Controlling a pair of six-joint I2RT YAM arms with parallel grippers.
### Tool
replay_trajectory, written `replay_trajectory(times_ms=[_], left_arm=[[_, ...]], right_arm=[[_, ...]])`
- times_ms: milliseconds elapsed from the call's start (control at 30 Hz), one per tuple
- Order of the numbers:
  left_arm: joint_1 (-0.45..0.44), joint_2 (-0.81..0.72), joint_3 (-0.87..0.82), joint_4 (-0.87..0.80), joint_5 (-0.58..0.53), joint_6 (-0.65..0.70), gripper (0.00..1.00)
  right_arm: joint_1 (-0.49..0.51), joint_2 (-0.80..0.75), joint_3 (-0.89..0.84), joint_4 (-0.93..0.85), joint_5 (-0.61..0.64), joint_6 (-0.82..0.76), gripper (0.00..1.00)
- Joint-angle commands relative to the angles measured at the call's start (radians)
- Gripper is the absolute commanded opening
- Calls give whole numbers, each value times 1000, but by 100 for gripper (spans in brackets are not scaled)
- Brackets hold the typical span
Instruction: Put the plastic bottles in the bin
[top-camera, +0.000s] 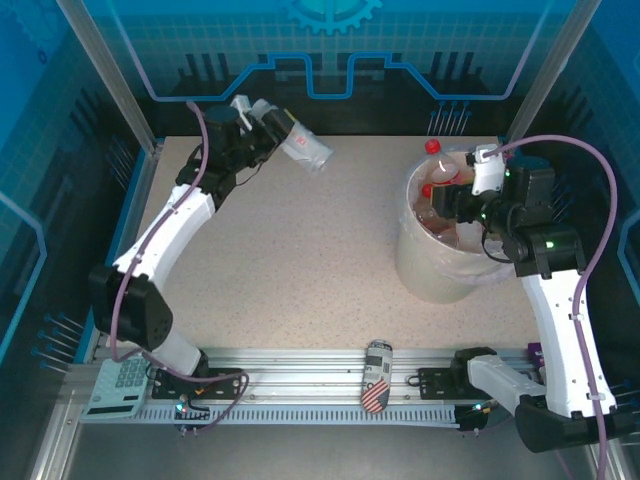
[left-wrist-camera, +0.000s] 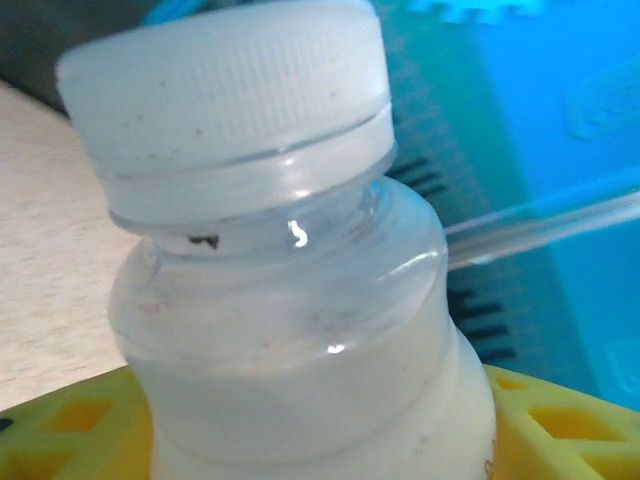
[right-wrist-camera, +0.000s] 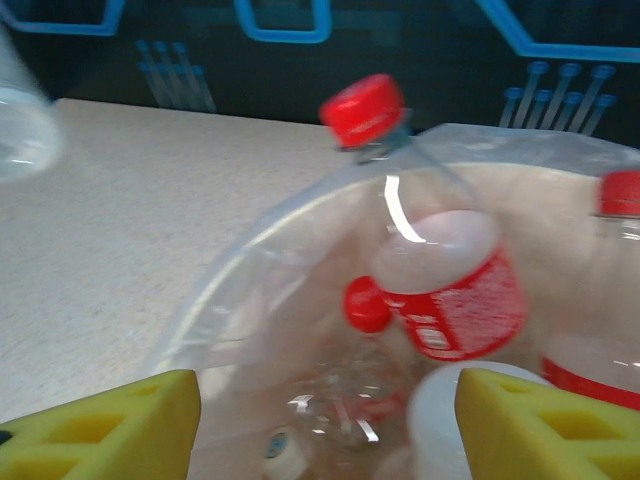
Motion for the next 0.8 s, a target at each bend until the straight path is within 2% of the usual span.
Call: replay_trajectory(times_ms=[0, 200, 333, 467, 567, 767], left_arm=[[-75, -52, 77, 7, -72, 59, 43], [-239, -12, 223, -8, -80, 133, 38], [-358, 87, 382, -124, -91, 237, 36], [-443, 165, 475, -173, -113, 290, 34], [-494, 210, 527, -209, -152, 332, 34], [-542, 242, 563, -222, -199, 367, 34]], right_arm=[[-37, -18, 13, 3, 112, 19, 66], [-149, -31, -17, -1, 170, 40, 57], [-226, -49, -48, 20, 71, 65, 49], [-188, -45, -73, 47, -60, 82, 46], [-133, -24, -86, 39, -25, 66, 46], [-134, 7, -127, 31, 42, 56, 46]])
